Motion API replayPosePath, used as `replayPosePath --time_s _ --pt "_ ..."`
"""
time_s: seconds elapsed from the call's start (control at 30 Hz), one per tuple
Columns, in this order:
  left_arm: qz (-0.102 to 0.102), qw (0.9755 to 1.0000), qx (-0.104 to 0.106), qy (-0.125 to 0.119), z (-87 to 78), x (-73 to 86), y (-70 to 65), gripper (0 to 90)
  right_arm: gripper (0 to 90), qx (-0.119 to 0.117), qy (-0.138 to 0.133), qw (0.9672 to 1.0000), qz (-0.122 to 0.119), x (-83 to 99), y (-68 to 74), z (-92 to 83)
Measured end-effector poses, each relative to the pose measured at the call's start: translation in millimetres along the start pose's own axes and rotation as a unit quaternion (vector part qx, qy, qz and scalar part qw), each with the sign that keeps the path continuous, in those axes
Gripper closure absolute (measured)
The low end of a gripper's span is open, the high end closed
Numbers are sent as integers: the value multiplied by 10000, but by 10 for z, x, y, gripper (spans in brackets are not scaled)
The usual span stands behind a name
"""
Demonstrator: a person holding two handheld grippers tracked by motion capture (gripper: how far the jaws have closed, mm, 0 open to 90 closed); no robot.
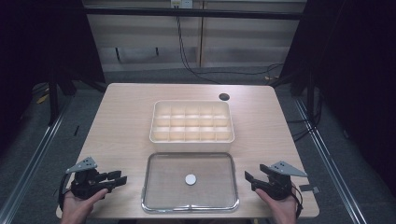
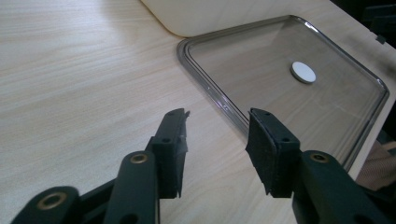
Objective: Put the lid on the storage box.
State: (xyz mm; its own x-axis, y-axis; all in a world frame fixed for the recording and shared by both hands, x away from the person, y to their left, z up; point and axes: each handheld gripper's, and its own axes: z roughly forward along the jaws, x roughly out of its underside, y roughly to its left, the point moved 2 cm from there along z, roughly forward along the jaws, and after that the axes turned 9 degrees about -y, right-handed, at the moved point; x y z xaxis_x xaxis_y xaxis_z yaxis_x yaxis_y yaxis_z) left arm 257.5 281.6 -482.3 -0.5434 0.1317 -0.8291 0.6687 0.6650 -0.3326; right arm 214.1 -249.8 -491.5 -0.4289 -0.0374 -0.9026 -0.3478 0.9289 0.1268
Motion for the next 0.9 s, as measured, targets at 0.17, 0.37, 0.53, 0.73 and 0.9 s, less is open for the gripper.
replayPosePath --time_s 0.17,0.37,0.53,0.73,0.9 --pt "167 9998 18 90 4 -2 -25 643 391 -76 2 10000 61 -24 8 -26" --pt "93 9999 -13 134 8 -3 -37 621 432 -234 48 9997 60 -53 82 -45" --pt "84 9999 146 -18 39 -79 -98 654 498 -811 -40 9964 262 -128 149 -51" --pt "139 9997 54 215 171 -119 -147 542 469 -737 174 9971 109 -232 211 25" --pt "376 9982 -11 461 285 -214 -171 510 418 -992 240 9945 236 -367 254 96"
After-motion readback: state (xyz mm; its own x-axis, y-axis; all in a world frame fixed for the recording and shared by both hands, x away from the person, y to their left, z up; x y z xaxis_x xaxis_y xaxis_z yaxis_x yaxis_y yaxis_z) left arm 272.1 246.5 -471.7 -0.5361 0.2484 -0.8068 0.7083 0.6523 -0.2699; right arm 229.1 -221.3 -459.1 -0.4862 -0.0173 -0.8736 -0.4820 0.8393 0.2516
